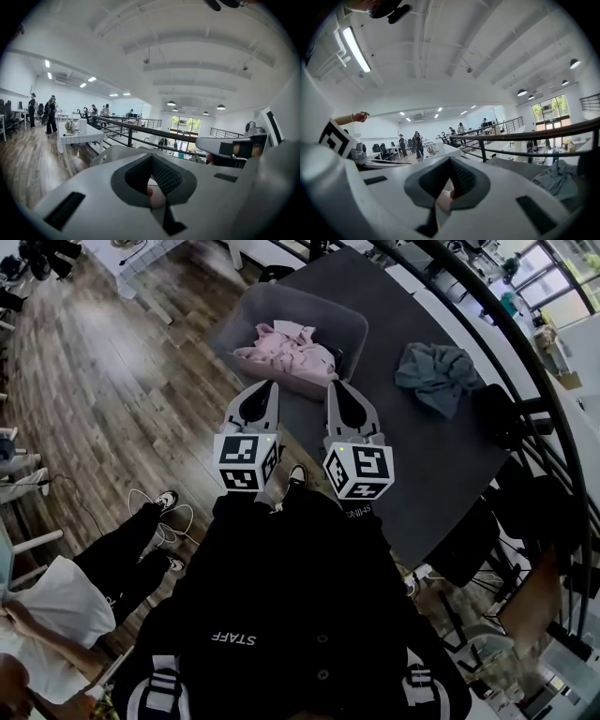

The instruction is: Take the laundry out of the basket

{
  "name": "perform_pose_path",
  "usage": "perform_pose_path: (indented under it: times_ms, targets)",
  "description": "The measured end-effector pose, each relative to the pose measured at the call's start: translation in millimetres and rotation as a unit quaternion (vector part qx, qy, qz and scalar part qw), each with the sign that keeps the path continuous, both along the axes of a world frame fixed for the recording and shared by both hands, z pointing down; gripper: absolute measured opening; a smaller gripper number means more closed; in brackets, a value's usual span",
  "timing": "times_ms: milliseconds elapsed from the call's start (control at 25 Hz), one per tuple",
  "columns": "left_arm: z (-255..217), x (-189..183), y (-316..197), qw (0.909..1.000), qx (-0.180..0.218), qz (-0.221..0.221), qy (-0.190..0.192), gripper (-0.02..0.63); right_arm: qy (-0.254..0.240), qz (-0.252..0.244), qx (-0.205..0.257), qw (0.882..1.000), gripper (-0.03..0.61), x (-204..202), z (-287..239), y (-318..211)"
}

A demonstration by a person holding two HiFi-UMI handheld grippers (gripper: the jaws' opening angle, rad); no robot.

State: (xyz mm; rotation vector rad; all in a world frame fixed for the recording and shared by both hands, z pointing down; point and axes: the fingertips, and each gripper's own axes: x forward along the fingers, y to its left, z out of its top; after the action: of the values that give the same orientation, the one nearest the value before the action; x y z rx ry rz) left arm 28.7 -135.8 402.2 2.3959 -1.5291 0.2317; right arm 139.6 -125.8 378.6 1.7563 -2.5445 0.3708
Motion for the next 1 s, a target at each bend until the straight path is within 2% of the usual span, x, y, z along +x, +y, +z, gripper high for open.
perform_pose_path:
  times_ms: [280, 680, 1000]
  targets:
    - [10, 0, -23, 0.9997, -0.012, -0.011, -0.018, 0.000, -0.021, -0.014, -0.025, 0.999, 0.012, 0, 8, -25]
    - [30, -8, -57, 0.9994, -0.034, 0.000, -0.008, 0.000, 0.010, -0.018, -0.050, 0.999, 0.012, -12, 30, -57]
    - [60, -30, -93, 0.9969, -0.078, 0.009, -0.005, 0.000, 0.046, -0.033, -0.094, 0.994, 0.012, -36, 63, -105]
